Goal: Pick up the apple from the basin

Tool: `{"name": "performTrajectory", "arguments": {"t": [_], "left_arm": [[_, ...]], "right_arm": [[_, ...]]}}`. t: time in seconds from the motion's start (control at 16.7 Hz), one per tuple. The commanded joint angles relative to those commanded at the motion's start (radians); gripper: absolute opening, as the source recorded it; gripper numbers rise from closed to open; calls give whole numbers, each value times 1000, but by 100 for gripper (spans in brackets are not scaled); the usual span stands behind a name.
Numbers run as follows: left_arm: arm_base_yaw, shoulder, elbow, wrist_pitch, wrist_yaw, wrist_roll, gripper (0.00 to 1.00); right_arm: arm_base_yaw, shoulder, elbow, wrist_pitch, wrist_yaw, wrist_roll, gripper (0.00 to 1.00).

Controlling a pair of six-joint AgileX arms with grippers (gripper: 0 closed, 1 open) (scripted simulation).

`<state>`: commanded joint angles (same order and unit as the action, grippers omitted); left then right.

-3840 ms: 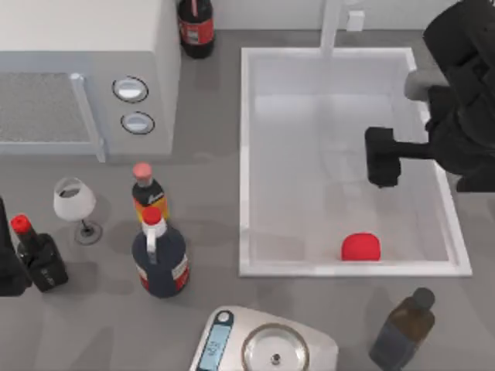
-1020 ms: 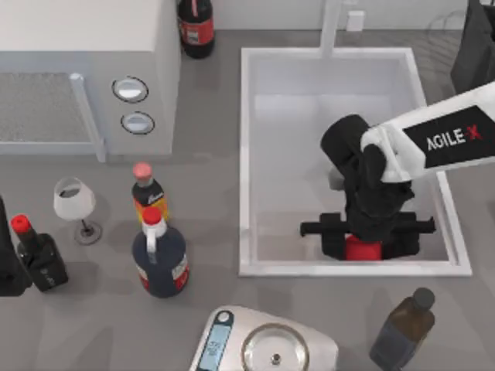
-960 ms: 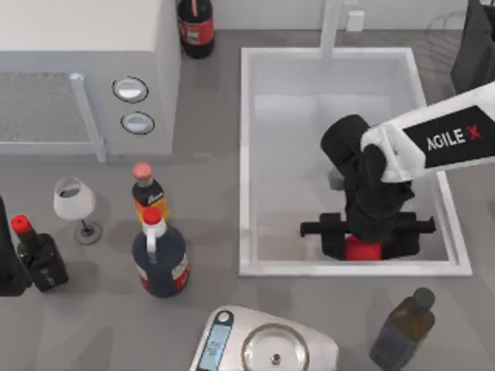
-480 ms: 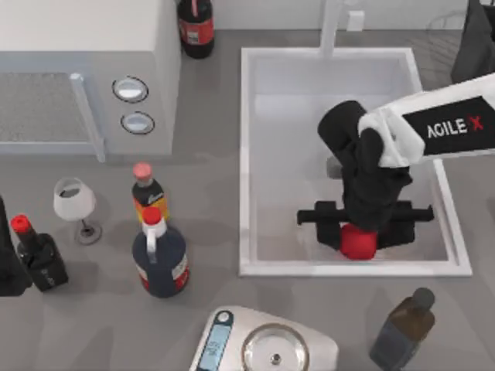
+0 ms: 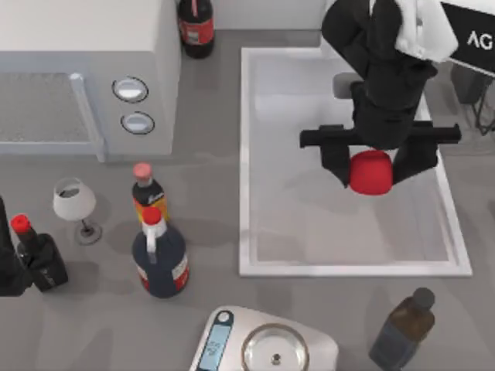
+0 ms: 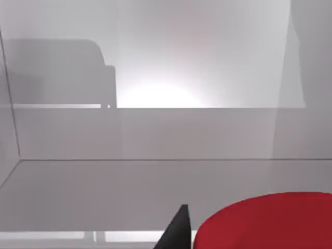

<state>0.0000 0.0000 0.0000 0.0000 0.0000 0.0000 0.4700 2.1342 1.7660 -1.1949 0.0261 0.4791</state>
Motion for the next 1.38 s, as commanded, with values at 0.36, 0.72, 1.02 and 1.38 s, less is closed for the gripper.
{"name": "performTrajectory", "arguments": {"t": [0.36,0.72,1.02,1.38], "left_arm": [[0,0,0,0,0,0,100],[0,0,0,0,0,0,100],[0,0,0,0,0,0,100],[0,0,0,0,0,0,100]], "right_arm": [[-6,-106,194,-265,-1,-7,0],[-4,-111,196,-270,-2,-8,0],[-155,-240,31,-235,-9,-158,0],[-460,-487,-332,-170,-23,-459,0]]}}
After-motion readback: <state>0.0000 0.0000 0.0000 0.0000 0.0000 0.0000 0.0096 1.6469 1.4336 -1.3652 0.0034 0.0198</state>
